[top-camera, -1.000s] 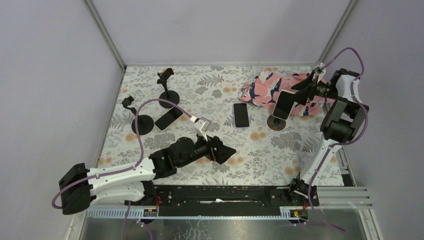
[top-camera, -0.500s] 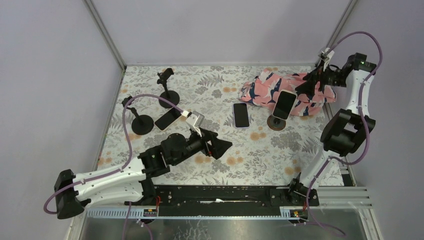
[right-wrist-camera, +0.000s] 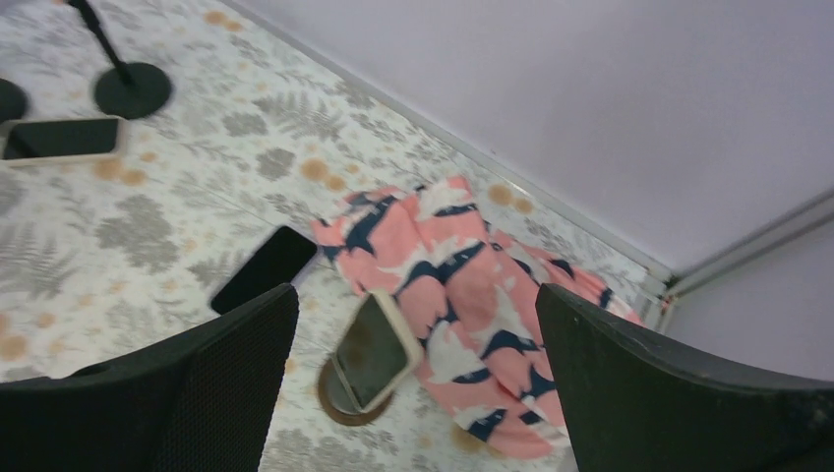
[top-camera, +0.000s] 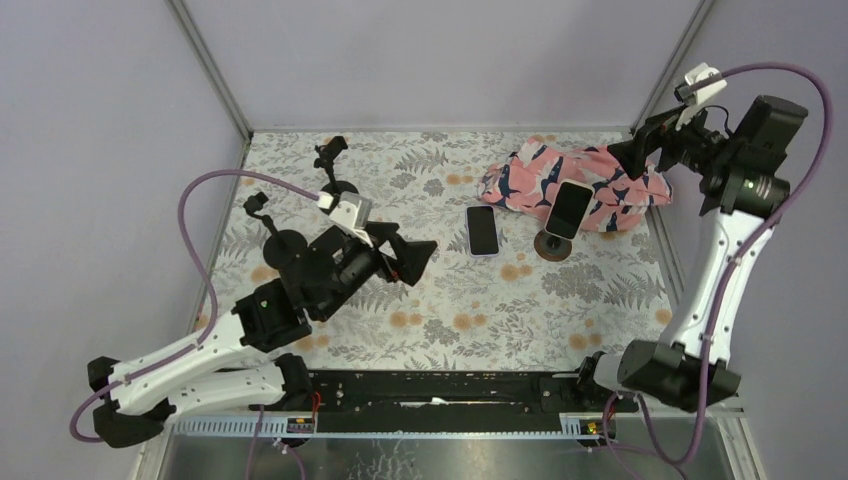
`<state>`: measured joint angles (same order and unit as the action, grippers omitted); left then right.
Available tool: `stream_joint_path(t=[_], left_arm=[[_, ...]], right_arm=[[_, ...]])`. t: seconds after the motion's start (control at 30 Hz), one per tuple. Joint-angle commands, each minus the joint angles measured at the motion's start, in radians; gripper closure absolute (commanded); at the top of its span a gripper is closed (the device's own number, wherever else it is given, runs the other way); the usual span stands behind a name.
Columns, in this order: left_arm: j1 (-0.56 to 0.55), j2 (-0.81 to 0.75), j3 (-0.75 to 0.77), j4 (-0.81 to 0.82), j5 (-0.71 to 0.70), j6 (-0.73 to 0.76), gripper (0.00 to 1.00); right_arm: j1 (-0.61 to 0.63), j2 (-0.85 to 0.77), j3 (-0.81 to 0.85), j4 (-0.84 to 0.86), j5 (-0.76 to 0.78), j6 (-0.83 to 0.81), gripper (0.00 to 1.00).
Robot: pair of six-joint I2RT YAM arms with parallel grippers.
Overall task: Place the phone on the phone stand
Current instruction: Place the phone on the phone stand, then pick up the phone stand at the center of the board.
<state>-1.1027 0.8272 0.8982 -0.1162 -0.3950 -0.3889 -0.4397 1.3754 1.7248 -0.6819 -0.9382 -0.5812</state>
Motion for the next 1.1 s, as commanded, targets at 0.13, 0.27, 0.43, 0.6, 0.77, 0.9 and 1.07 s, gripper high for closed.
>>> stream_joint_path(t=[0.13,0.27,0.43,0.6,0.77,0.9,1.07], left_arm=[[0.269,-0.018,0.039,-0.028,0.081,0.019,0.01],[0.469,0.004,0.035,-0.014,0.216,-0.051,0.01],[0.694,0.042,-0.055,0.116,0.290,-0.137,0.01],[0.859,0.059,-0.211,0.373,0.328,-0.208,0.03],[0.957,0.200,-0.153,0.363,0.384,-0.212,0.04],[0.991,0.322,-0.005,0.251,0.328,-0.211,0.06],[0.994,0.457,0.166,0.072,0.190,-0.216,0.09]], right_arm=[[0.195,-0.125,-0.153,-0.050,0.027,0.216,0.00],[0.396,-0.215,-0.356,0.010,0.189,0.271,0.00],[0.420,-0.346,-0.631,0.149,0.089,0.281,0.00],[0.420,-0.398,-0.822,0.274,0.006,0.280,0.00],[0.420,-0.396,-0.857,0.268,-0.019,0.240,0.01],[0.419,-0.393,-0.860,0.242,-0.020,0.220,0.01],[0.420,-0.392,-0.853,0.224,-0.001,0.212,0.01]])
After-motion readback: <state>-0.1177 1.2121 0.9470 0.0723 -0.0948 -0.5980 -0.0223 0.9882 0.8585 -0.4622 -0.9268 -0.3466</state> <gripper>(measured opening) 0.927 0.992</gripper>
